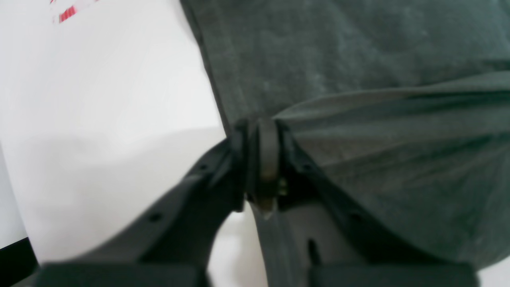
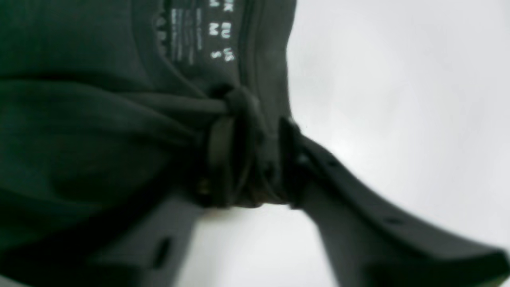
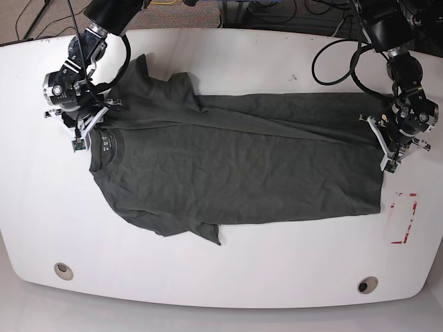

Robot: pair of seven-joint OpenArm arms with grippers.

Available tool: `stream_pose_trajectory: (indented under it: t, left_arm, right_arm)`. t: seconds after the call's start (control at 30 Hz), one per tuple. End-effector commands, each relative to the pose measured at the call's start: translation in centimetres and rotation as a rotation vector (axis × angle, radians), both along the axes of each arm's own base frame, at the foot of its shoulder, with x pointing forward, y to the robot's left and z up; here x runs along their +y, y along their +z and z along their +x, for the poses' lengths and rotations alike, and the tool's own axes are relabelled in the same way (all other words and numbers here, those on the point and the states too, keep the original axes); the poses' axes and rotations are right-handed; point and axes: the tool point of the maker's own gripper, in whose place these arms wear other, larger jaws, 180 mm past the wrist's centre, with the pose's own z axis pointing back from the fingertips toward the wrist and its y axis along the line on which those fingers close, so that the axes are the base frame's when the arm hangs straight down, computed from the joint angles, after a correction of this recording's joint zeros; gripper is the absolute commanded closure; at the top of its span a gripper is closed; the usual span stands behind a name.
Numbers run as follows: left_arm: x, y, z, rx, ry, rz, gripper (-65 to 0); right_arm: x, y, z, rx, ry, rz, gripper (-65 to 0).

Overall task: Layout the t-shirt on the table in an organized manner, then fold the t-shirt properly
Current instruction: 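Hold the shirt edge with both grippers and drag it slightly, then open both grippers and release the flattened shirt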

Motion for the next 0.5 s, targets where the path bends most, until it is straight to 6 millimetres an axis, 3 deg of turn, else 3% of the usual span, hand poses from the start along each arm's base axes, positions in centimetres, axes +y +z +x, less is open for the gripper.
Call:
stream_pose_trajectory:
  t: [0.0, 0.13, 0.23, 0.47]
  left_arm:
    - [0.8, 1.9, 1.4, -0.06, -0.004, 0.021, -20.3]
    - [0.3, 1.8, 1.6, -0.059, -0.023, 0.023, -35.7]
    - [0.4, 2.5, 2.0, -0.074, -0.031, 0.034, -42.6]
    - [0.7, 4.8, 3.3, -0.134, -0.036, 0.059, -41.7]
  right_arm:
    - [-0.7, 1.6, 1.1, -0.055, -0.001, -0.027, -35.2]
    - [-1.0, 3.2, 1.4, -0.094, -0.002, -0.06, -43.9]
    - [-1.2, 5.1, 1.4, -0.131, -0.001, -0.099, -44.5]
    - [-0.5, 6.4, -1.0, -0.099, -0.016, -0.13, -44.7]
